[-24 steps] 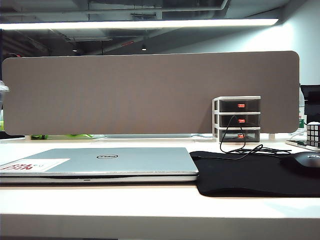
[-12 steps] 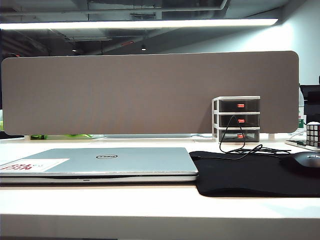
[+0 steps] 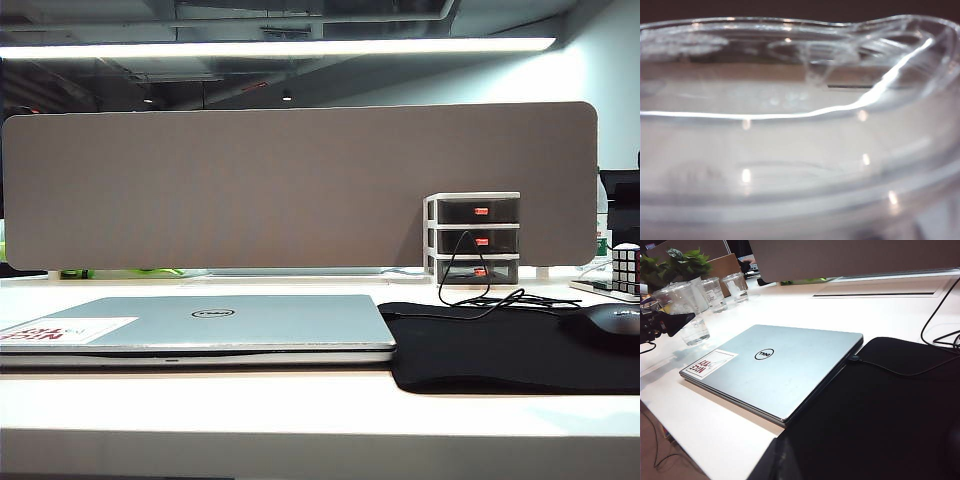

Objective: Pick up the coffee cup and place it on the left side of the laptop.

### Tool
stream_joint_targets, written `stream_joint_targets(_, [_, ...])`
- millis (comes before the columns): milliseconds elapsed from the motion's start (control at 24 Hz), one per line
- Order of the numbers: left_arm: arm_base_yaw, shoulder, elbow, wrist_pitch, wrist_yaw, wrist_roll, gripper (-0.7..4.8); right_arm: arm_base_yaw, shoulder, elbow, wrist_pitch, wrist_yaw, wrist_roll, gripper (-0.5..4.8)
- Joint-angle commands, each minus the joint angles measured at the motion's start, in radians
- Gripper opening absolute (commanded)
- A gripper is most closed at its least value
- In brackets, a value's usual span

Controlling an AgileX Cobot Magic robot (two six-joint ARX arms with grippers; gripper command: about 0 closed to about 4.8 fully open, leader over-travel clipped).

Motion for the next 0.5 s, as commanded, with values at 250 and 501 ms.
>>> stream_joint_targets(250, [-0.001,0.066,0.003,0.033,-0.005,0.011,3.13,0.000,-0.002,-0.006,0.016,-0.004,-0.003,-0.01])
stream_joint_targets(501, [-0.001,0.083,0.003,0.060,-0.005,0.006,3.86,0.000,-0.002,-0.006,0.016,-0.004,-0.003,-0.01])
